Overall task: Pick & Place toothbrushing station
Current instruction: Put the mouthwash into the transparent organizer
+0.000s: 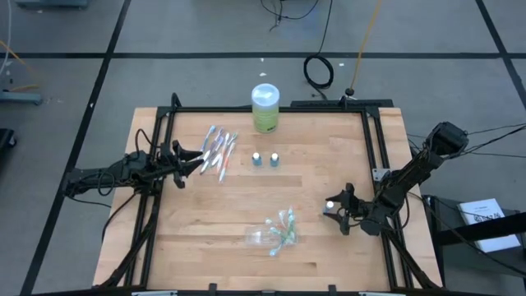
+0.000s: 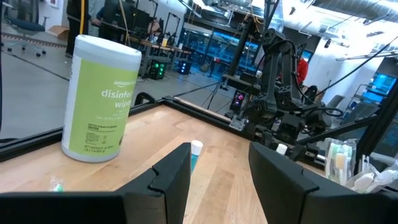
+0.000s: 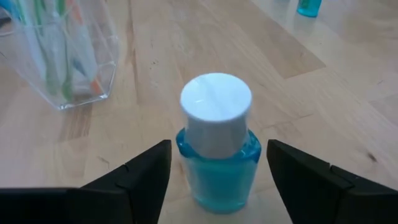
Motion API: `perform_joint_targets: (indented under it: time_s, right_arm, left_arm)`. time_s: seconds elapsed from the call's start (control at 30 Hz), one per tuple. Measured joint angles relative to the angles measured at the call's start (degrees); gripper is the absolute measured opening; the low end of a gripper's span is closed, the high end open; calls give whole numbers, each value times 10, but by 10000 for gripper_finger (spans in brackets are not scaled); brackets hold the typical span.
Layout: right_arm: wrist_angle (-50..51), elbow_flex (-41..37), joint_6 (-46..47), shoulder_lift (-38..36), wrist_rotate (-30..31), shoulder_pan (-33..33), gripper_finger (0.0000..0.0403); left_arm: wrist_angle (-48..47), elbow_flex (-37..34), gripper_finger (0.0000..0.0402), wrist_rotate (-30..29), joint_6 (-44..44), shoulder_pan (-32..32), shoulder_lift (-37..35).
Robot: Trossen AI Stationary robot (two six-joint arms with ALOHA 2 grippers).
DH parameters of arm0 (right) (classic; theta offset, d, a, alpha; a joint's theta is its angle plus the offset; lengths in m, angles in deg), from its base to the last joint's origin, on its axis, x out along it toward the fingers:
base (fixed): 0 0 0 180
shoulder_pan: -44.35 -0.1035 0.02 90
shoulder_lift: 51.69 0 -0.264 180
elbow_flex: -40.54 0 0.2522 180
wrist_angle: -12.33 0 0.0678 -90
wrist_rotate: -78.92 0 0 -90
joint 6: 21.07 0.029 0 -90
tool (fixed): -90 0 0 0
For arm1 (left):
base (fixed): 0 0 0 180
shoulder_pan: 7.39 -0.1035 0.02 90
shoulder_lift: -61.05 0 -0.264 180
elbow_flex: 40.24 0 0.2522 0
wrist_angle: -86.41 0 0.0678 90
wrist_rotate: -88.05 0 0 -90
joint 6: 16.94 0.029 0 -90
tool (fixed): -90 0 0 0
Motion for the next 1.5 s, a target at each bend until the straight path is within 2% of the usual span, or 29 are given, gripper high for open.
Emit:
perform_joint_targets:
  time_s: [0.37, 0.6, 0.87, 1.17, 1.23, 1.5]
  right_arm:
    - [-3, 0, -3, 1, 1, 0, 173]
    - [-38, 0, -42, 1, 8, 0, 159]
    - [-136, 0, -162, 1, 47, 19, 169]
    - [-299, 0, -350, 1, 59, 92, 166]
    - [-326, 0, -376, 1, 50, 112, 166]
    - [-354, 31, -439, 1, -88, 221, 166]
  left_arm:
    - [0, 0, 166, 0, 0, 0, 0]
    - [0, 0, 166, 0, 0, 0, 0]
    - [3, 0, 166, 0, 0, 0, 0]
    - [6, 0, 166, -6, 3, 0, 0]
    - [12, 0, 166, -8, 3, 0, 0]
    - [21, 0, 166, -41, -9, 0, 21]
